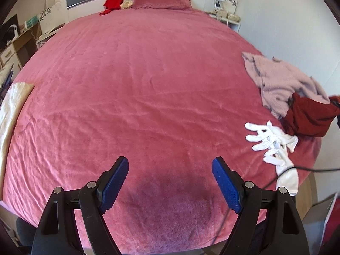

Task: Fold clothes
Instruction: 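Grasp the dark red garment with the right gripper and lift it, then carry the dark red garment with the right gripper and drop it on the bed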

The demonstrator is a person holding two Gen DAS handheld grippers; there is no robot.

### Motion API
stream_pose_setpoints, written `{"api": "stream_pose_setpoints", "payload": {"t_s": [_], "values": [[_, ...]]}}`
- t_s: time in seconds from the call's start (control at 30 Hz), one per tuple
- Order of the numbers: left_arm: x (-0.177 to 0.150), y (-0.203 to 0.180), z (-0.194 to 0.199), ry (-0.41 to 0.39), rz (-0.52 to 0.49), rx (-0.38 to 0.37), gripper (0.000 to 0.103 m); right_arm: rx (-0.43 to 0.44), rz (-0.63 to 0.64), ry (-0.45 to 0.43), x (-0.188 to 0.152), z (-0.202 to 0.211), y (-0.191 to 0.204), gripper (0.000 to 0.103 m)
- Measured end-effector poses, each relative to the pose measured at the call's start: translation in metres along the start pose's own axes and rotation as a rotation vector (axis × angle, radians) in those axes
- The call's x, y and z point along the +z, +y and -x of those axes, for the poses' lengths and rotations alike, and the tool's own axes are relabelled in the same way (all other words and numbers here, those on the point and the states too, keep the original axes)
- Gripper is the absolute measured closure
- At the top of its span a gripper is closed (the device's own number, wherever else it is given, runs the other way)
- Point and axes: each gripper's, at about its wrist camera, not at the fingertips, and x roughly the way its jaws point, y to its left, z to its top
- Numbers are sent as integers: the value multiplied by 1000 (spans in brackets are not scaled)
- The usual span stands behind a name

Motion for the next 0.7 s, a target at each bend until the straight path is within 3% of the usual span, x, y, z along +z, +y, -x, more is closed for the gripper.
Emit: {"api": "stream_pose_setpoints", "payload": {"t_s": [0.17, 0.37, 0.6, 0.7], "values": [[-6, 32, 19, -44, 85, -29, 20, 124, 106, 17, -7, 37, 79, 90], [-16, 83, 40, -80, 199, -21, 20, 373, 269, 60, -35, 81, 215, 90], [-18, 141, 73, -126, 276, 69, 20, 655, 586, 185, -119, 119, 416, 90], [-20, 166, 96, -169, 309, 127, 20, 741, 683, 285, -183, 106, 479, 90]]}}
